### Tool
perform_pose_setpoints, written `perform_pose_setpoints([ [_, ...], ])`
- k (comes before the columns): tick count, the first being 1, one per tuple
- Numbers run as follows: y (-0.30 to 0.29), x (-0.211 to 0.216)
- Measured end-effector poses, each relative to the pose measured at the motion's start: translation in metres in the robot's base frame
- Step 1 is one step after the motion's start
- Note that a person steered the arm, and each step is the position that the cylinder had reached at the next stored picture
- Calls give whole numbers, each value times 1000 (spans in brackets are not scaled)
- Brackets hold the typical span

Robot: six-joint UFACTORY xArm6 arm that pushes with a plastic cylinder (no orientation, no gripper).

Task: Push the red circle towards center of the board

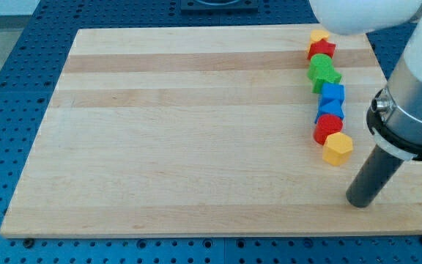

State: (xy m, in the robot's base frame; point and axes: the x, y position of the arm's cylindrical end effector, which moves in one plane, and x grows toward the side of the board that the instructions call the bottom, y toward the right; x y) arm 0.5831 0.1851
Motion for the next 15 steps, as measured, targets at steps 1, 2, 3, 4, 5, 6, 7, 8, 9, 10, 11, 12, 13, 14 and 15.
perform_pose_setpoints([
  [1, 27, 1],
  [2, 76, 1],
  [3, 107, -19],
  [4, 107, -46],
  [5, 107, -77],
  [6, 105, -105],
  [7, 74, -108],
  [8, 31, -108],
  [9, -5, -113],
  [10, -40, -118],
  [11, -89, -119],
  [12, -144, -119],
  [13, -180, -119],
  [14, -173, -119],
  [15, -173, -137],
])
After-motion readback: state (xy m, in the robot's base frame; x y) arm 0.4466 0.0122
